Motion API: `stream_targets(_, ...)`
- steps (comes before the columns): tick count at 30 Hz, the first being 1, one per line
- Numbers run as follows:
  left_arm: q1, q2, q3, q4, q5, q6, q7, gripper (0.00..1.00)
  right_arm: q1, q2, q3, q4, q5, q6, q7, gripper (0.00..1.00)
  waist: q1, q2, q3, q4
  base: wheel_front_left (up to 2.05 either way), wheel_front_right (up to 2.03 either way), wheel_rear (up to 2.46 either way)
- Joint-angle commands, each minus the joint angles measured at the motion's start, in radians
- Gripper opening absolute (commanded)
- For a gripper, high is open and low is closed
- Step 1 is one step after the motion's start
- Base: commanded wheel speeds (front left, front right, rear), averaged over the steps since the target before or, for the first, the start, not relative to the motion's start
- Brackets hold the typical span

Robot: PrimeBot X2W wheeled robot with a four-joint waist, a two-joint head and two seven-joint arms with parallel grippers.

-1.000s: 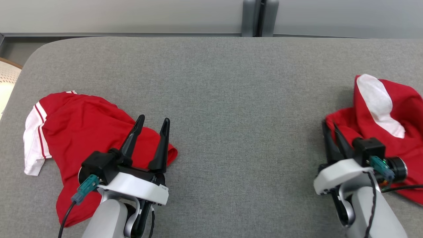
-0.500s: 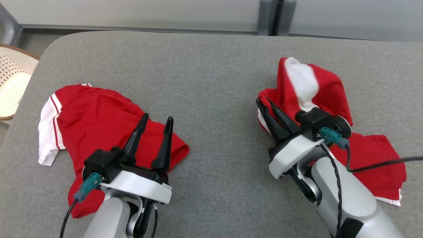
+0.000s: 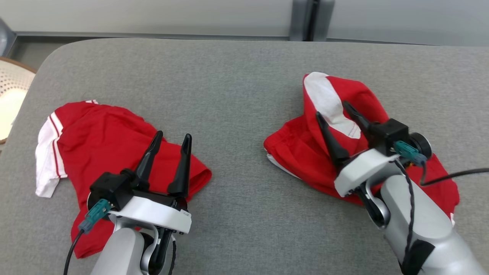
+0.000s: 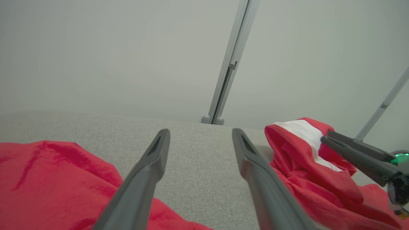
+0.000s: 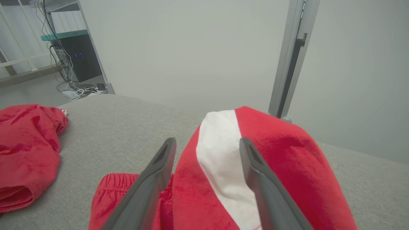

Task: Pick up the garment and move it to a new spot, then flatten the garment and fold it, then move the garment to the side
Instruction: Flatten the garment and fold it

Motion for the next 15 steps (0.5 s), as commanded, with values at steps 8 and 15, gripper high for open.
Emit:
stream_targets(8, 0.018, 0.009, 0.028, 0.014, 0.028, -0.002, 0.0, 1.0, 0.202, -0.022, -0.229, -0.188, -0.041, 0.0, -0.019, 1.0, 0.0, 0.0, -0.052, -0.093, 0.0, 0.0, 0.0)
stream_targets(15, 0.047, 0.009, 0.022, 0.021, 0.018, -0.002, 0.0, 1.0, 0.466, 0.05, -0.417, -0.412, -0.132, 0.0, -0.019, 1.0, 0.0, 0.0, -0.089, -0.145, 0.0, 0.0, 0.0)
